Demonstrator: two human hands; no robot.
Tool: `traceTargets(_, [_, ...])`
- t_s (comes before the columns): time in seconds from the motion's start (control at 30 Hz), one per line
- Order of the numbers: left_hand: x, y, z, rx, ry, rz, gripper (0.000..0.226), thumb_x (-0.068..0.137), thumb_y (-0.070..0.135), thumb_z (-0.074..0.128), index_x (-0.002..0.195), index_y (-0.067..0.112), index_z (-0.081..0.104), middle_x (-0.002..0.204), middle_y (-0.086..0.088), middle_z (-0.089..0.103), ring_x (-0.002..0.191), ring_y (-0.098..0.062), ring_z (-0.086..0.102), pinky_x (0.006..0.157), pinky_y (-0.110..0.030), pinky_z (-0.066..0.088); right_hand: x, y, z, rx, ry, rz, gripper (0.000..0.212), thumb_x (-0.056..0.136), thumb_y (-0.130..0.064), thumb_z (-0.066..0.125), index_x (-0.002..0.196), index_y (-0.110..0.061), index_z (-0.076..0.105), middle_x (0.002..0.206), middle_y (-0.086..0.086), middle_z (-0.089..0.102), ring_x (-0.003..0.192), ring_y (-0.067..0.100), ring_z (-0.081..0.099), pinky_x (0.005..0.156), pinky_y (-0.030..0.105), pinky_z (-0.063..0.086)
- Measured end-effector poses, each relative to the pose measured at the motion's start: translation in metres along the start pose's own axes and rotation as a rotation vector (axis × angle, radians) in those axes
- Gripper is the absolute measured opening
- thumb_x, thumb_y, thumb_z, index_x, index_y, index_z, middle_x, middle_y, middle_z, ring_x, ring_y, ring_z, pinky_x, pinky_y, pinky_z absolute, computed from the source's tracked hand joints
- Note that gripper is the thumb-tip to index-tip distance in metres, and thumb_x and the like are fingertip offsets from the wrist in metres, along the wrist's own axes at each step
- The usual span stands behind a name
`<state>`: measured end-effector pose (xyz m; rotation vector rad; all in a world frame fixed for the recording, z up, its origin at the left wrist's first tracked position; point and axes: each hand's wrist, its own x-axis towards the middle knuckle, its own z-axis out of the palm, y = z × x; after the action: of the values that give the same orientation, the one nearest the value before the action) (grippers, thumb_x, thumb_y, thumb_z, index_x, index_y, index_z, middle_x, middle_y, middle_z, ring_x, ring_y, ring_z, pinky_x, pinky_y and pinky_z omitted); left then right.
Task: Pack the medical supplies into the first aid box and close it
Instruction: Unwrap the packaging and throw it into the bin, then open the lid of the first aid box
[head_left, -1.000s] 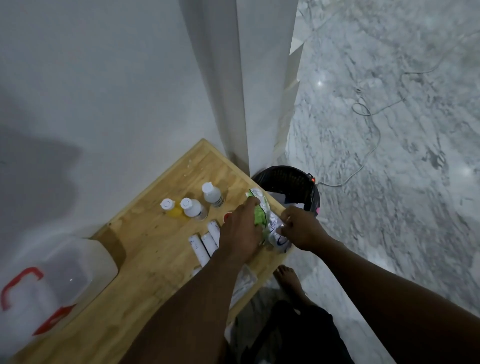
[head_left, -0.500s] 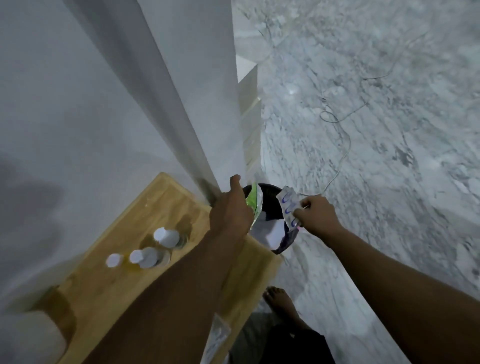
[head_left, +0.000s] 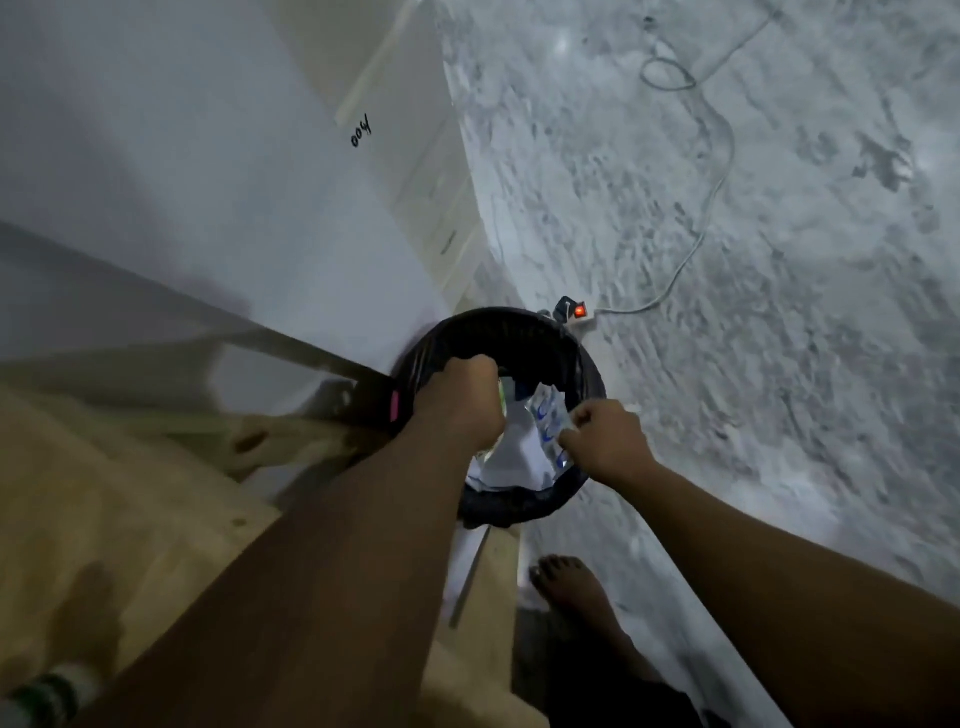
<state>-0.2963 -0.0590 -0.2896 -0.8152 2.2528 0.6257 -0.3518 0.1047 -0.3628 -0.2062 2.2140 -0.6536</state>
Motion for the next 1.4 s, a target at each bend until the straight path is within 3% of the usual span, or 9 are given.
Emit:
traceTargets(0.17, [0.015, -0.005, 0.008, 0.017, -0.087, -0.030, 0.048, 0.090, 0.021, 0.070, 0.134, 0.011, 0.053, 0.128, -0.016, 0.057, 0.110, -0.035, 0.060, 0.092, -0.049, 0.055, 0.010, 0.000, 0.014, -0.084, -0.100, 0.008, 0.028, 0.084, -0.027, 0.063, 0.078, -0.010, 0.041, 0.065, 0.005, 0.040, 0.053, 0.018, 0.038, 0.049, 0.028, 0.027])
traceTargets(0.27, [0.003, -0.008, -0.001, 0.023, -0.112, -0.033, 0.055, 0.088, 0.019, 0.070, 0.138, 0.012, 0.050, 0.132, -0.016, 0.057, 0.115, -0.035, 0.060, 0.095, -0.050, 0.054, 0.002, -0.009, 0.004, -0.062, -0.123, 0.017, 0.028, 0.085, -0.022, 0.061, 0.095, 0.002, 0.053, 0.071, 0.008, 0.050, 0.059, 0.020, 0.046, 0.051, 0.031, 0.033])
traceTargets(0.4, [-0.037, -0.005, -0.033, 0.041, -0.105, -0.006, 0.056, 0.085, 0.020, 0.073, 0.136, 0.013, 0.051, 0.128, -0.014, 0.061, 0.110, -0.033, 0.062, 0.093, -0.049, 0.056, -0.026, -0.042, -0.028, -0.077, -0.091, -0.021, 0.025, 0.081, -0.019, 0.061, 0.098, 0.000, 0.061, 0.094, 0.019, 0.068, 0.087, 0.033, 0.063, 0.075, 0.043, 0.053])
traceTargets(0.5, [-0.087, -0.001, -0.071, 0.011, -0.049, 0.012, 0.057, 0.086, 0.026, 0.071, 0.138, 0.014, 0.051, 0.135, -0.012, 0.058, 0.117, -0.031, 0.058, 0.098, -0.048, 0.053, -0.066, -0.085, -0.061, -0.077, -0.091, -0.095, 0.022, 0.083, -0.019, 0.061, 0.100, -0.005, 0.065, 0.099, 0.014, 0.069, 0.087, 0.029, 0.063, 0.078, 0.040, 0.053])
traceTargets(0.63, [-0.172, -0.004, -0.123, -0.077, 0.080, 0.031, 0.058, 0.087, 0.034, 0.070, 0.138, 0.016, 0.051, 0.132, -0.014, 0.059, 0.114, -0.031, 0.059, 0.092, -0.042, 0.054, -0.136, -0.151, -0.102, -0.099, -0.057, -0.247, 0.025, 0.086, -0.020, 0.063, 0.080, 0.004, 0.064, 0.082, 0.022, 0.066, 0.075, 0.032, 0.064, 0.080, 0.047, 0.054])
traceTargets(0.83, [-0.320, -0.042, -0.176, -0.232, 0.289, 0.006, 0.070, 0.089, 0.037, 0.068, 0.152, 0.023, 0.041, 0.145, -0.013, 0.052, 0.125, -0.032, 0.057, 0.103, -0.043, 0.050, -0.263, -0.247, -0.129, -0.113, -0.001, -0.436, 0.019, 0.086, -0.030, 0.068, 0.095, -0.013, 0.069, 0.102, 0.009, 0.069, 0.095, 0.029, 0.066, 0.083, 0.035, 0.053])
traceTargets(1.0, [-0.428, -0.123, -0.183, -0.276, 0.450, -0.098, 0.069, 0.086, 0.046, 0.069, 0.148, 0.028, 0.044, 0.140, -0.010, 0.058, 0.125, -0.029, 0.057, 0.105, -0.044, 0.048, -0.369, -0.320, -0.091, -0.181, -0.033, -0.660, 0.012, 0.084, -0.025, 0.069, 0.074, -0.020, 0.065, 0.090, 0.006, 0.072, 0.092, 0.029, 0.070, 0.093, 0.038, 0.053])
traceTargets(1.17, [-0.531, -0.222, -0.156, -0.396, 0.648, -0.289, 0.066, 0.086, 0.046, 0.071, 0.145, 0.028, 0.048, 0.139, -0.009, 0.060, 0.126, -0.029, 0.058, 0.107, -0.045, 0.047, -0.463, -0.372, -0.012, -0.226, -0.174, -0.862, 0.012, 0.085, -0.029, 0.067, 0.082, -0.017, 0.069, 0.078, -0.007, 0.065, 0.089, 0.022, 0.069, 0.085, 0.034, 0.054])
traceTargets(1.4, [-0.617, -0.337, -0.053, -0.483, 0.815, -0.601, 0.055, 0.092, 0.041, 0.066, 0.139, 0.017, 0.054, 0.133, -0.012, 0.063, 0.126, -0.031, 0.056, 0.103, -0.040, 0.047, -0.527, -0.358, 0.136, -0.298, -0.404, -0.930, 0.036, 0.087, -0.045, 0.063, 0.106, -0.014, 0.065, 0.108, 0.007, 0.069, 0.093, 0.023, 0.063, 0.077, 0.032, 0.048])
